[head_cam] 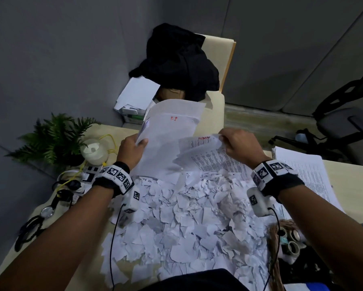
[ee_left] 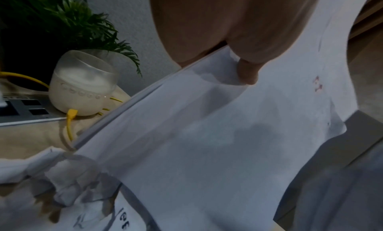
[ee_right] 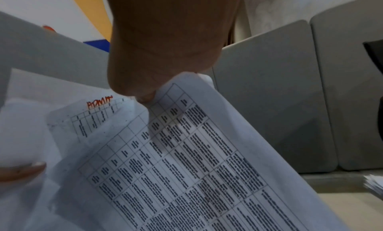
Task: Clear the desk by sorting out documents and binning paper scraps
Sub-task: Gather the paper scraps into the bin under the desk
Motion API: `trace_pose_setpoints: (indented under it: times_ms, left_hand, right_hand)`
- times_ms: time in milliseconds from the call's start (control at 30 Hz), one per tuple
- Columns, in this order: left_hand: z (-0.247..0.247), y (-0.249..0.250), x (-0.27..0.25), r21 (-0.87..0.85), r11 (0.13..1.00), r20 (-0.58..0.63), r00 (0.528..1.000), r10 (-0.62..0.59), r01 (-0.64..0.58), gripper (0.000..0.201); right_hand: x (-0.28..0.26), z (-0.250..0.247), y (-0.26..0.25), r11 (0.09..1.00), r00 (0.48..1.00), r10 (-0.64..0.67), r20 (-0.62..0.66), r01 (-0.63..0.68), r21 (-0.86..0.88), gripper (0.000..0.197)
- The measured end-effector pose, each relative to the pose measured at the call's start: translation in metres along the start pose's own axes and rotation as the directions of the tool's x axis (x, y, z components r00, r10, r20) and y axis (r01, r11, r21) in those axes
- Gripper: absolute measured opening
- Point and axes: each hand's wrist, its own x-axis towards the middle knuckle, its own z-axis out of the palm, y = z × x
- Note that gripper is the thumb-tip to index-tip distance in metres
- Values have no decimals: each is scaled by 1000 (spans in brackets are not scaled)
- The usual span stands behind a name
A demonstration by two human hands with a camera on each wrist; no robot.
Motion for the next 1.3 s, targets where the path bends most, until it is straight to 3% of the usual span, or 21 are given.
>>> trace_pose_setpoints:
  times_ms: [233,300,500,567,633,833,900,1000,1100,1167,1233,1300]
  left_hand:
    - [5,13,-3,-176,984,93,995,-20,36,19]
    - [5,19,-7,-295,952,129,991,-45,82,12]
    - [5,7,-17,-566,782,148,966,-214,260,28]
    - [4,0,-21,-624,720,206,953,-223,303,67]
    - [7,-5,-27,-661,672,278,941,-195,334,85]
    - [20,-21,-33,-568,781,332,941,-71,259,92]
    - [18,-9,-40,-510,837,382,924,11,201,104]
    - [23,2,-50,-379,914,342,940,-6,144,78]
    - [34,1,-40,-379,911,95,986,-136,162,34]
    - [33,-3,-31,-454,878,-46,980,-193,152,24]
    - [22,-4,-23,-507,849,-76,973,-216,149,22]
    - [7,-3,-14,-523,842,-76,977,-200,131,25]
  right_hand:
    - [22,-33,-28,992,969,-61,-238,86,95,17]
    - [29,-35,-38,986,961,-27,-276,71,152,14]
    - [51,-12,-54,948,958,92,-272,-1,318,17]
    - [57,-2,-55,935,960,114,-255,-17,354,19]
    - [63,5,-59,924,963,121,-240,-21,383,22]
    - [78,28,-71,918,971,150,-187,-67,390,22]
    - [83,31,-74,920,968,170,-187,-88,382,22]
    - [92,35,-77,920,969,167,-183,-86,383,22]
    - [99,36,-81,921,978,128,-164,-56,385,18]
    - [103,35,-78,886,971,157,-178,-59,459,16]
    - [104,32,-70,763,955,220,-201,-40,645,35]
    - [103,34,-58,614,932,317,-174,-62,787,70]
